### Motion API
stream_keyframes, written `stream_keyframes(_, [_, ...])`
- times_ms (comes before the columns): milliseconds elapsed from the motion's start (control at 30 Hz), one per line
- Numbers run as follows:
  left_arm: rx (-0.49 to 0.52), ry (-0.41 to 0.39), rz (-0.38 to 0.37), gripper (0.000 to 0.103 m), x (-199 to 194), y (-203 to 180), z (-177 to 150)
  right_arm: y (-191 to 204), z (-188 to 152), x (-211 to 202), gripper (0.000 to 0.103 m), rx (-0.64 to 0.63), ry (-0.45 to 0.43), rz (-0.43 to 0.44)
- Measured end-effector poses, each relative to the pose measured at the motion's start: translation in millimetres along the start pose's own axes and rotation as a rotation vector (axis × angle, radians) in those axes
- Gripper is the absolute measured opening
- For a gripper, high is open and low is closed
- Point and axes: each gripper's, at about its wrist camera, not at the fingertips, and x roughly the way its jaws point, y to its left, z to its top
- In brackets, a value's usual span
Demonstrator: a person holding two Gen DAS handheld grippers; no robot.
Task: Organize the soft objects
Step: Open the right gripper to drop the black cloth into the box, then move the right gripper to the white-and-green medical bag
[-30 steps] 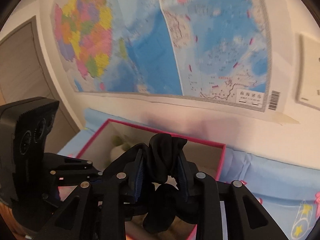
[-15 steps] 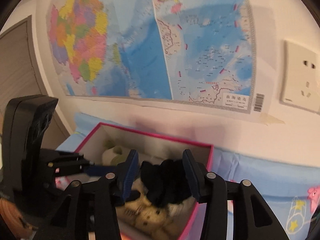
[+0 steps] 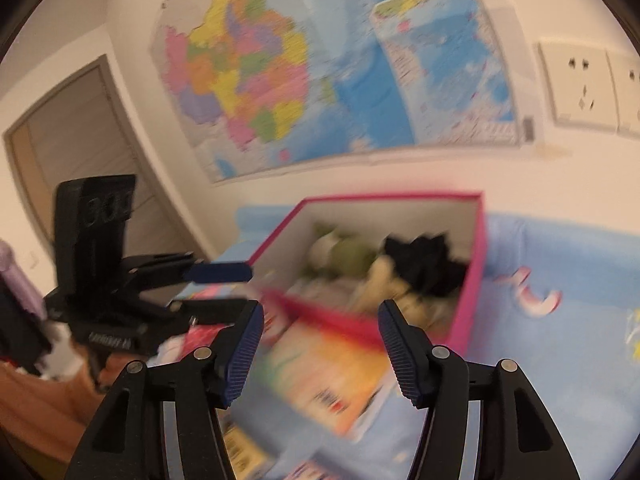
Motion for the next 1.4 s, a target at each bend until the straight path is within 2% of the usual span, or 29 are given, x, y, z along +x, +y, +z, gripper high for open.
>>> stream_keyframes(200, [-0.087,0.035,0.057,0.058,-15,29,-47,35,-43,20,0.061,-0.025,0.124,0.086])
stream_keyframes(433, [-0.228,0.081,0.120,0.058,-31,69,-102,81,-74,51,0.061,-0.072,0.227,0.187])
stream_keyframes(600, [-0.295,0.094,0.140,0.058,-41,85,-128,117,-89,74,0.061,-0.122,0.294,0.257])
stream_keyframes(833, [-0.339,0.138,0.136,0.058,-41,95,-160,153,-107,101,0.061,-0.173,0.395,0.337])
stream_keyframes(967, [-0.358,0.159,0.125,0.058,-38,97,-171,154,-119,121,0.058,-0.159,0.473,0.318])
stream_keyframes(1133, [-0.362,0.174,0.103,0.058,-37,97,-179,146,-118,125,0.054,-0.145,0.464,0.234])
stream_keyframes(1333, [-0.386,0.194,0.069,0.058,-35,102,-190,150,-115,134,0.054,-0.163,0.474,0.178])
stream_keyframes(1400, [-0.385,0.194,0.051,0.058,-36,103,-192,153,-116,140,0.054,-0.170,0.478,0.183])
